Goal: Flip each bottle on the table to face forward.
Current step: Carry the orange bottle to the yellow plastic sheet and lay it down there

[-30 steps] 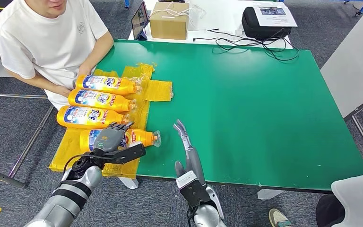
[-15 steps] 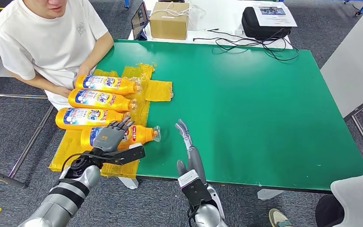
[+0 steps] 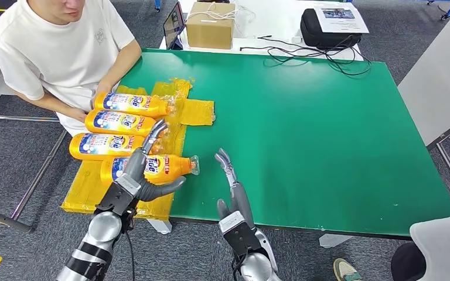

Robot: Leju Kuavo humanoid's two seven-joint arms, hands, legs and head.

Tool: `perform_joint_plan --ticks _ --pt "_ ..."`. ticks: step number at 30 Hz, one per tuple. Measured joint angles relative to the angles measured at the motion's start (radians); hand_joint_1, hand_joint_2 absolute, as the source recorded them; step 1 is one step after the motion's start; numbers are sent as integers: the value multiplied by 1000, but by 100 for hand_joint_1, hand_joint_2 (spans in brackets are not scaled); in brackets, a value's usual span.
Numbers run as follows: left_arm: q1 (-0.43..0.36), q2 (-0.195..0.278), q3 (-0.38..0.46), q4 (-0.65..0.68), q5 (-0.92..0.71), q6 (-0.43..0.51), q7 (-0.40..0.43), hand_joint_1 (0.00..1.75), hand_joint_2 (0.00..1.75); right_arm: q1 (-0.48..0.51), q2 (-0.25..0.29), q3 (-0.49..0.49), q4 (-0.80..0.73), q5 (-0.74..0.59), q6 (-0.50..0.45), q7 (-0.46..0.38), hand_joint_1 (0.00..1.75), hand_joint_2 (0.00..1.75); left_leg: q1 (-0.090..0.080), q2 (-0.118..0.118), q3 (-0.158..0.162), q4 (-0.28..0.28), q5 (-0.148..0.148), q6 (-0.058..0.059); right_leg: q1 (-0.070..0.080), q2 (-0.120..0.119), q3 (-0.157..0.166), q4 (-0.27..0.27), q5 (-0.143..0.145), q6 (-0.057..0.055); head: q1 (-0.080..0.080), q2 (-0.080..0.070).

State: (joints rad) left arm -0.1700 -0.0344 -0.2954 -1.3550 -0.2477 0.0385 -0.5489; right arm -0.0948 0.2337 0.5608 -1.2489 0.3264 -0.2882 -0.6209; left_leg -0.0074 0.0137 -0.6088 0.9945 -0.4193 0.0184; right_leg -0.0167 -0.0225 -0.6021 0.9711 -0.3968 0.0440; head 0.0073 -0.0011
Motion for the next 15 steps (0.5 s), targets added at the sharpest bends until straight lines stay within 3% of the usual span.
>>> perform_joint_plan --ticks 6,10,15 --pt "15 -26 19 -55 34 -12 -4 0 175 0 1 0 9 3 -13 -6 0 0 1 0 0 0 1 0 1 0 0 0 0 0 0 0" --pt "22 -51 42 -76 183 -39 -9 0 175 1 3 0 10 -6 -96 -44 0 175 0 0 0 0 1 0 0 0 0 0 0 0 0 0" --pt "37 -85 54 -93 322 -46 16 0 175 3 1 4 -20 -75 -311 -73 0 175 0 0 0 0 0 0 0 0 0 0 0 0 0 0"
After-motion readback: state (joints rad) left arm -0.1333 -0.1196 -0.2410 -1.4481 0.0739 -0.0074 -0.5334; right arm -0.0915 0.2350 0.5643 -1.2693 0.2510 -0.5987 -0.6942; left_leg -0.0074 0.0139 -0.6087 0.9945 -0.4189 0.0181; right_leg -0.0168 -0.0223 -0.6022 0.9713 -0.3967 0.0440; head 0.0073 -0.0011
